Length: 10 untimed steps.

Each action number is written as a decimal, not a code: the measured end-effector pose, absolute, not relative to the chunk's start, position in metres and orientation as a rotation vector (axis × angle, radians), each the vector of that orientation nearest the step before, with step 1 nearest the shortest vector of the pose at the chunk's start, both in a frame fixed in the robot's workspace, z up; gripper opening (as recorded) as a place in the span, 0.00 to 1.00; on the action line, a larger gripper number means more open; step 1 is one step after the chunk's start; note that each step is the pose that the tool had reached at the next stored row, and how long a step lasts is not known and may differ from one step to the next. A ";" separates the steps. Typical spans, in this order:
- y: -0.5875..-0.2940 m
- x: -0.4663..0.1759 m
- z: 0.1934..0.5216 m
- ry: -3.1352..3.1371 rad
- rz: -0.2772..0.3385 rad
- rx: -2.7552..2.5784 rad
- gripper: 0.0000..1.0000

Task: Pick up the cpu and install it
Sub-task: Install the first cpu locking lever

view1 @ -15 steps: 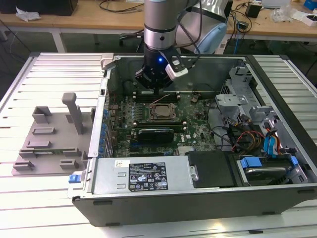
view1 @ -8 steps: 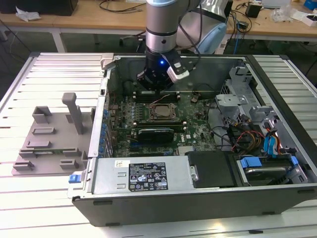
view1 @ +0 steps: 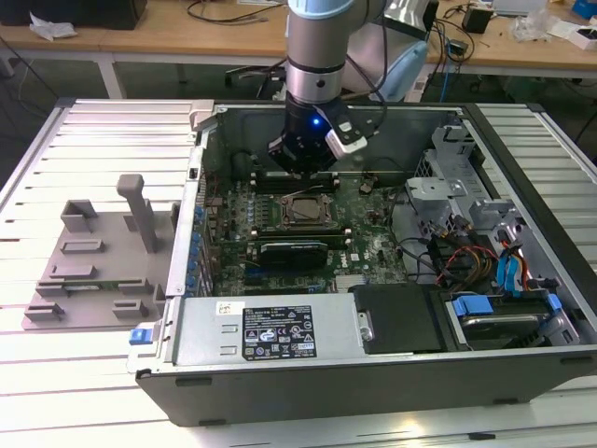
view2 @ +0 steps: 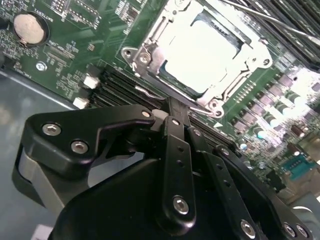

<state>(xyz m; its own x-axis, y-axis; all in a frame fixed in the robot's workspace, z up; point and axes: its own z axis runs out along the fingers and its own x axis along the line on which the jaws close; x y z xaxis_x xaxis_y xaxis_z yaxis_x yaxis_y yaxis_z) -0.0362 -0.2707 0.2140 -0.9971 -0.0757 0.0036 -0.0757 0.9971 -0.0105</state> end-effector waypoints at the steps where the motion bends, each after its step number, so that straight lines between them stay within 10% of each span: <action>1: -0.271 -0.035 0.213 -3.136 0.017 0.119 0.11; 10: -0.271 -0.023 0.206 -3.132 0.016 0.119 0.11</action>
<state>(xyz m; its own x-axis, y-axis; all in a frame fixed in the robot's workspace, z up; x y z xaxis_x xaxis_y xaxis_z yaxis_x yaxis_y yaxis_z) -0.0232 -0.2714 0.2064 -0.9971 -0.0758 0.0077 -0.0759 0.9971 -0.0102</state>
